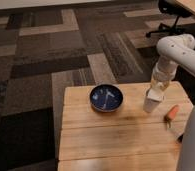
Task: Place the white sponge in the ceramic cup
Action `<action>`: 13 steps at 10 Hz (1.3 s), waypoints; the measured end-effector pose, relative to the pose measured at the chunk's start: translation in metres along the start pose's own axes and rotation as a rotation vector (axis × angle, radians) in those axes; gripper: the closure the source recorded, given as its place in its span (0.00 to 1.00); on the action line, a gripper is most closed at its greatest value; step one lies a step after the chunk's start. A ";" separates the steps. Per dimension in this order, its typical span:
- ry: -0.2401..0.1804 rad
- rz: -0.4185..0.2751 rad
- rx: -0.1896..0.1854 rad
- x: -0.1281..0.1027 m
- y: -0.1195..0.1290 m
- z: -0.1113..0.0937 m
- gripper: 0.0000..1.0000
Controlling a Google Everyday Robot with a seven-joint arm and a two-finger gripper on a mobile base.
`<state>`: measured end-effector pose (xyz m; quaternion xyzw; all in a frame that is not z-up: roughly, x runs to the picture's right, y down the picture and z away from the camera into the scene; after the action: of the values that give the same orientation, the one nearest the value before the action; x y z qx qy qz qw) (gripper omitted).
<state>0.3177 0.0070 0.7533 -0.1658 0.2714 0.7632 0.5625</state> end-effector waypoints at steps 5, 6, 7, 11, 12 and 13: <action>0.011 0.003 -0.011 0.003 -0.002 0.004 0.77; 0.012 0.003 -0.012 0.003 -0.001 0.004 0.65; 0.012 0.003 -0.011 0.003 -0.002 0.004 0.48; 0.012 0.003 -0.012 0.003 -0.001 0.004 0.20; 0.012 0.003 -0.012 0.003 -0.002 0.004 0.20; 0.012 0.003 -0.012 0.003 -0.002 0.005 0.20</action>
<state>0.3189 0.0122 0.7553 -0.1732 0.2705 0.7648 0.5586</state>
